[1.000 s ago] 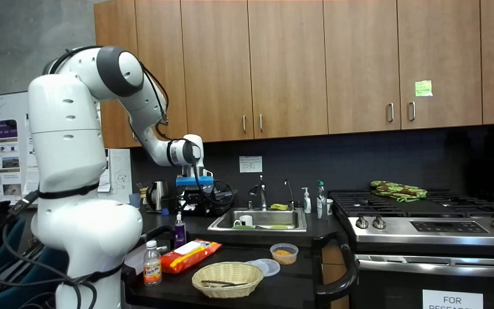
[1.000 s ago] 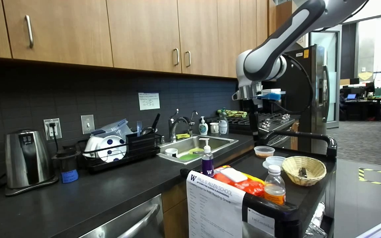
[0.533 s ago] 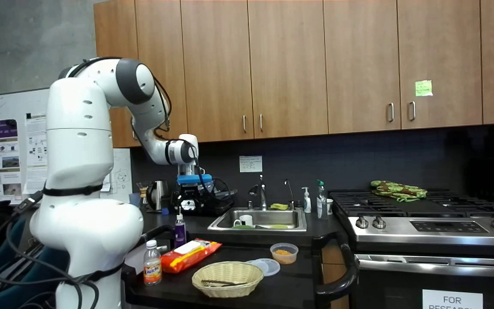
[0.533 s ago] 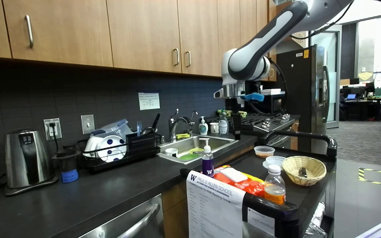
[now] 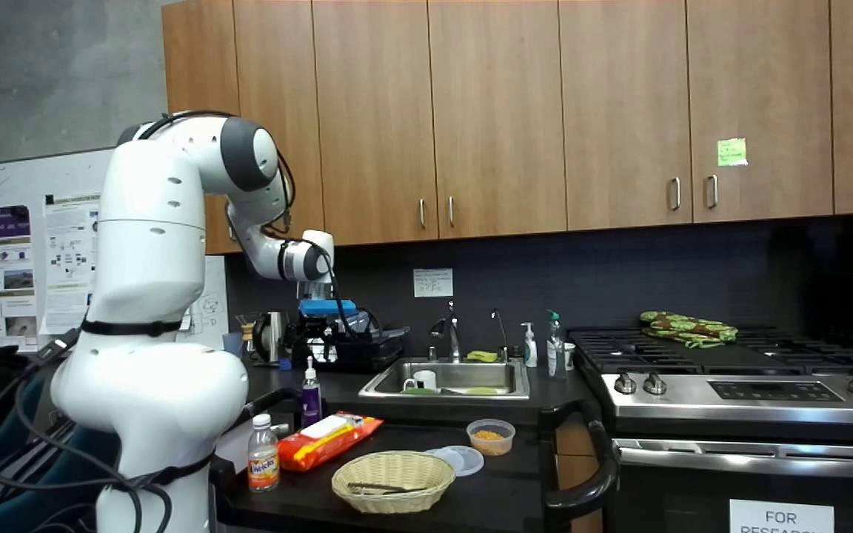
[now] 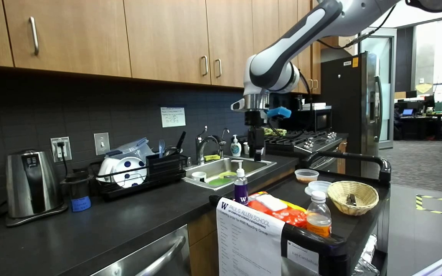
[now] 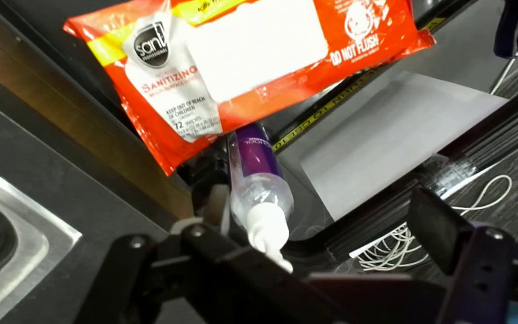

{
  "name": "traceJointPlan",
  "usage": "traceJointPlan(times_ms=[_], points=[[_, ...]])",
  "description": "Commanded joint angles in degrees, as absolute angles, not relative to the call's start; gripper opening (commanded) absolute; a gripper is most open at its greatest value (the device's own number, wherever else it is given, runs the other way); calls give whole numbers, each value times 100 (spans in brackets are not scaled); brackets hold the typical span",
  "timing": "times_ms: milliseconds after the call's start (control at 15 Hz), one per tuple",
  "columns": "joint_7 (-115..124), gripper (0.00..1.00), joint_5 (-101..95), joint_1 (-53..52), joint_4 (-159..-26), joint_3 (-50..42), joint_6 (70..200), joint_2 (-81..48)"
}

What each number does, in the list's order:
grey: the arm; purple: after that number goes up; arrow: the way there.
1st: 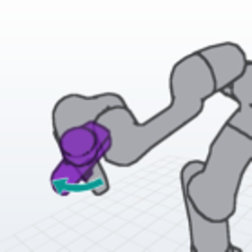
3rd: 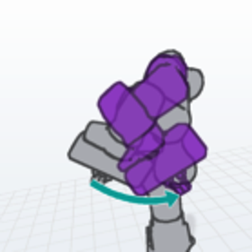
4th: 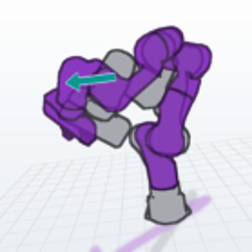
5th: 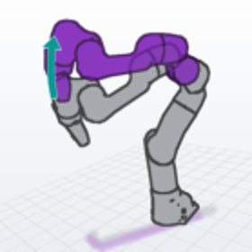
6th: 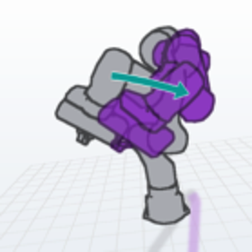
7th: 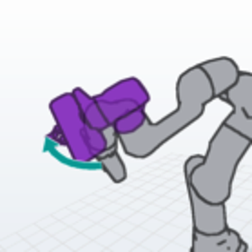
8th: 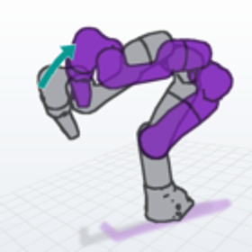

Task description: Move the bottle to the right

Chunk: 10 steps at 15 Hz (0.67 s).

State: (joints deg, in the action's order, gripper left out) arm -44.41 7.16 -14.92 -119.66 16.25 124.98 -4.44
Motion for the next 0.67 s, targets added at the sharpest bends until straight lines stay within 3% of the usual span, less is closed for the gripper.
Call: traceJointPlan(times_ms=[0,600], points=[[-4615,100,663,-1547,-11678,1740,12672,-789],[-4567,100,-322,-1573,-11238,1805,12973,-1425]])
